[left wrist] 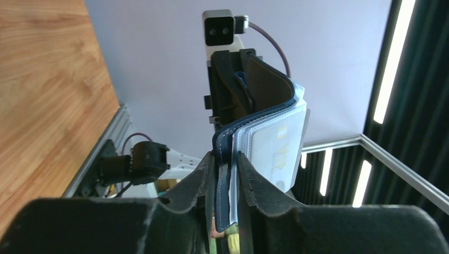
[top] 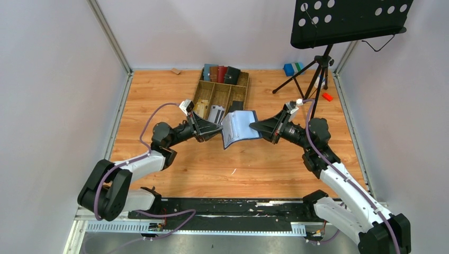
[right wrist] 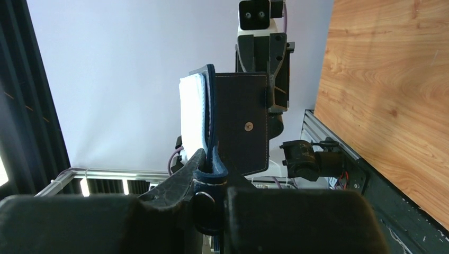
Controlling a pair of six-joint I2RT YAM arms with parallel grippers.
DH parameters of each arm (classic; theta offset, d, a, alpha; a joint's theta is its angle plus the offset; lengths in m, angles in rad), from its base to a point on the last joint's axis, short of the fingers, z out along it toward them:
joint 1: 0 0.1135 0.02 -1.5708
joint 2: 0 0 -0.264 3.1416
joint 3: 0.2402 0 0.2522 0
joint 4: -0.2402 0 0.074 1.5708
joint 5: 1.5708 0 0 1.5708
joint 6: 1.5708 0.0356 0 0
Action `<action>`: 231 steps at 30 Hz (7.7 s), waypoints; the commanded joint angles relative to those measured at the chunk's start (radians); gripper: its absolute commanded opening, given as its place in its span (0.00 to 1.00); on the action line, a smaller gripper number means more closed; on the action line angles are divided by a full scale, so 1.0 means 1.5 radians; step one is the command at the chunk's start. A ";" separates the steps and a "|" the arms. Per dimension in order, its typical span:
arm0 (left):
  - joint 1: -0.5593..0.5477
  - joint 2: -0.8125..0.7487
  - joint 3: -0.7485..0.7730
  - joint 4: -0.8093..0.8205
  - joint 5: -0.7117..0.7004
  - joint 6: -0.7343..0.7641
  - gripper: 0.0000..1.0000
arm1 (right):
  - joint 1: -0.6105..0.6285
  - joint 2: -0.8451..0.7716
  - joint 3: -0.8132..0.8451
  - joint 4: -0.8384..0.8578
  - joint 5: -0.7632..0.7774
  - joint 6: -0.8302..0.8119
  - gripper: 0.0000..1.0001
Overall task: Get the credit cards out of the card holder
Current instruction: Remove the credit card from the card holder, then place the credit card in the storage box.
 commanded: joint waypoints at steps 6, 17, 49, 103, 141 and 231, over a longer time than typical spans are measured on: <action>-0.012 -0.015 -0.011 0.197 0.016 -0.099 0.71 | 0.012 -0.002 0.000 0.009 0.031 0.008 0.00; -0.012 -0.023 -0.031 0.199 0.008 -0.094 0.76 | 0.013 0.023 0.015 0.029 0.025 -0.003 0.00; -0.014 -0.200 0.191 -0.870 -0.018 0.530 0.00 | 0.019 0.133 0.407 -0.571 0.028 -0.566 0.43; -0.014 -0.190 0.089 -0.396 0.080 0.234 0.30 | 0.086 0.150 0.154 -0.187 -0.107 -0.315 0.00; -0.014 -0.180 0.038 -0.227 0.048 0.101 0.00 | 0.054 0.093 0.102 -0.185 -0.121 -0.312 0.30; 0.064 -0.266 0.357 -1.406 -0.251 0.913 0.00 | 0.064 0.933 0.889 -0.530 0.119 -0.528 0.00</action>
